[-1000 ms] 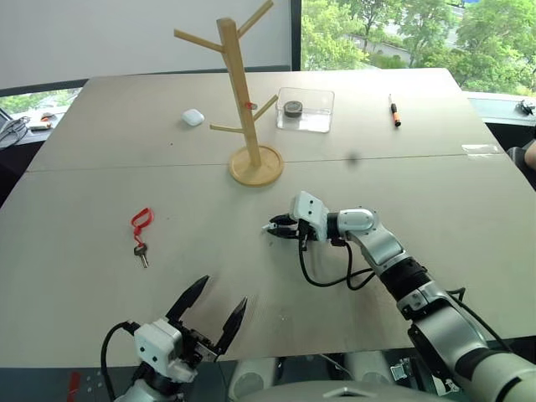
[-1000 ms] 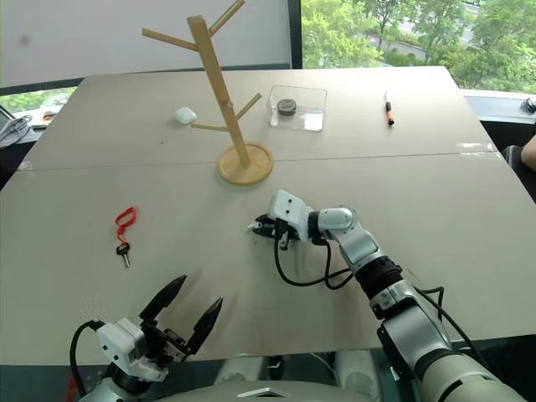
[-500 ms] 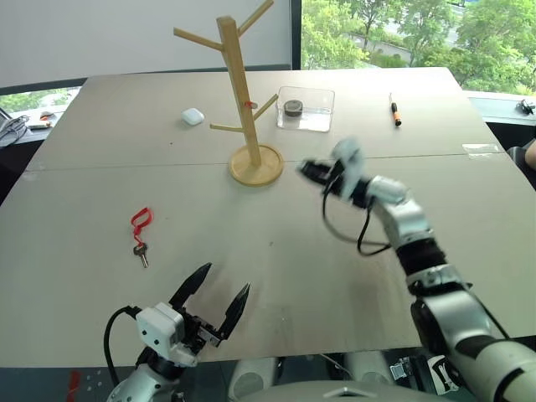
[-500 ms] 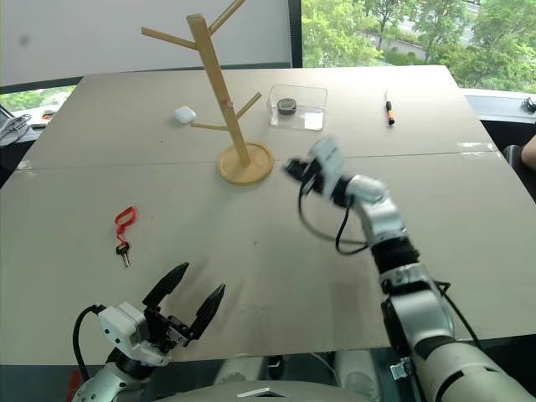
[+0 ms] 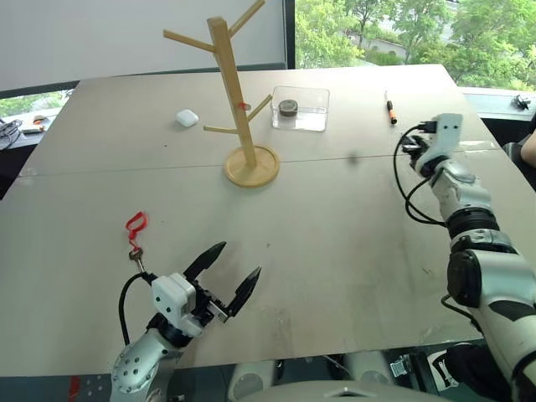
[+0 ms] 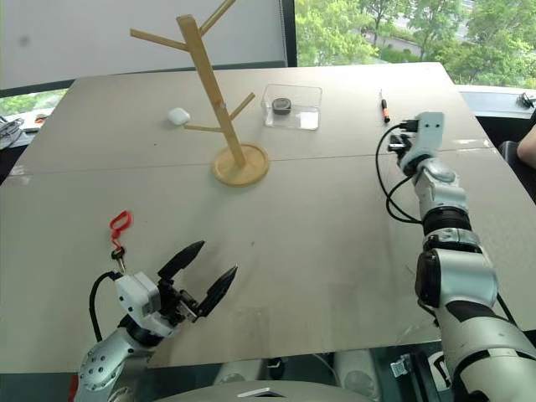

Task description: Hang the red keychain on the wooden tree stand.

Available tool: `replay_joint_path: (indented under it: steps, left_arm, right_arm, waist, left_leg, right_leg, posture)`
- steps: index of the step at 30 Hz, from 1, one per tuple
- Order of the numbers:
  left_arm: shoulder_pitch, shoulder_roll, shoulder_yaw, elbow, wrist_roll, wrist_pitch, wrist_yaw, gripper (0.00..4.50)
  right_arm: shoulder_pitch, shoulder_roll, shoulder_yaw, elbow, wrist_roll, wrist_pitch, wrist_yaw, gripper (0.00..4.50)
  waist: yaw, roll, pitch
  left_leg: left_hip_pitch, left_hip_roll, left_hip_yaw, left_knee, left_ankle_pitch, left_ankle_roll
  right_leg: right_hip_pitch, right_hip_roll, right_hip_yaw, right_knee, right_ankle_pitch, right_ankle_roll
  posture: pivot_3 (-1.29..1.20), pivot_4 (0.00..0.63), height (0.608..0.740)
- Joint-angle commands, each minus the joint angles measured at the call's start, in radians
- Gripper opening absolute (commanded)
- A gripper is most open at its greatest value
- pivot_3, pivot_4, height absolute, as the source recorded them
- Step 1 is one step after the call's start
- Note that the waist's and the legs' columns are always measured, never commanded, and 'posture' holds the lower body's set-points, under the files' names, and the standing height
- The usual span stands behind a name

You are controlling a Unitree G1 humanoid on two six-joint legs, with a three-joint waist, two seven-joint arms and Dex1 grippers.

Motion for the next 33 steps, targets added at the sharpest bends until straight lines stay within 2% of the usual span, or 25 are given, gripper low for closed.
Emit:
replay_joint_path:
  steps: [1, 10, 11, 16, 17, 18, 33]
  left_arm:
    - [-0.003, 0.004, 0.005, -0.055, -0.012, 0.011, -0.010, 4.50]
    - [-0.005, -0.003, 0.002, -0.066, -0.009, 0.025, -0.016, 4.50]
    - [-0.005, -0.004, 0.001, -0.067, -0.009, 0.026, -0.016, 4.50]
    - [-0.007, -0.009, 0.000, -0.068, -0.006, 0.029, -0.014, 4.50]
    - [-0.007, -0.010, -0.001, -0.069, -0.005, 0.030, -0.014, 4.50]
    - [-0.008, -0.010, -0.001, -0.069, -0.005, 0.031, -0.013, 4.50]
    - [-0.016, -0.048, -0.014, -0.062, 0.012, 0.039, 0.000, 4.50]
  right_arm:
    - [-0.044, -0.040, -0.040, 0.045, 0.006, -0.061, -0.065, 0.35]
    - [-0.042, -0.112, -0.076, 0.138, -0.003, -0.092, -0.174, 0.35]
    - [-0.040, -0.114, -0.078, 0.141, -0.003, -0.091, -0.181, 1.38]
    - [-0.039, -0.110, -0.082, 0.142, -0.002, -0.102, -0.171, 3.58]
    - [-0.039, -0.109, -0.083, 0.141, -0.001, -0.105, -0.169, 4.14]
    - [-0.039, -0.108, -0.084, 0.141, 0.000, -0.107, -0.167, 4.44]
    - [-0.022, -0.099, -0.060, 0.118, -0.017, -0.126, -0.062, 4.44]
  waist:
    - [-0.001, 0.000, 0.000]
    - [-0.001, 0.000, 0.000]
    - [-0.001, 0.000, 0.000]
    - [-0.001, 0.000, 0.000]
    - [-0.001, 0.000, 0.000]
    - [-0.001, 0.000, 0.000]
    - [0.000, 0.000, 0.000]
  left_leg:
    - [0.000, 0.000, 0.001, 0.000, 0.000, 0.000]
    - [0.000, 0.001, 0.002, 0.000, 0.000, 0.001]
    - [0.000, 0.001, 0.002, 0.000, 0.000, 0.001]
    - [0.000, 0.001, 0.002, 0.000, 0.000, 0.001]
    - [0.000, 0.001, 0.002, 0.000, 0.000, 0.001]
    - [0.000, 0.001, 0.002, 0.000, 0.000, 0.001]
    - [0.000, 0.001, 0.002, 0.000, 0.000, 0.001]
  right_leg:
    - [0.000, 0.000, 0.001, 0.000, 0.000, 0.000]
    - [0.000, 0.001, 0.005, 0.000, 0.000, 0.000]
    - [0.000, 0.001, 0.006, 0.000, 0.000, 0.000]
    - [0.000, 0.002, 0.006, 0.000, 0.000, 0.000]
    - [0.000, 0.002, 0.006, 0.000, 0.000, 0.000]
    - [0.000, 0.002, 0.006, 0.000, 0.000, 0.000]
    - [0.000, 0.002, 0.006, 0.000, 0.001, 0.000]
  posture:
    - [0.00, 0.150, 0.740]
    - [0.00, 0.150, 0.740]
    - [0.00, 0.150, 0.740]
    - [0.00, 0.150, 0.740]
    - [0.00, 0.150, 0.740]
    - [0.00, 0.150, 0.740]
    - [0.00, 0.150, 0.740]
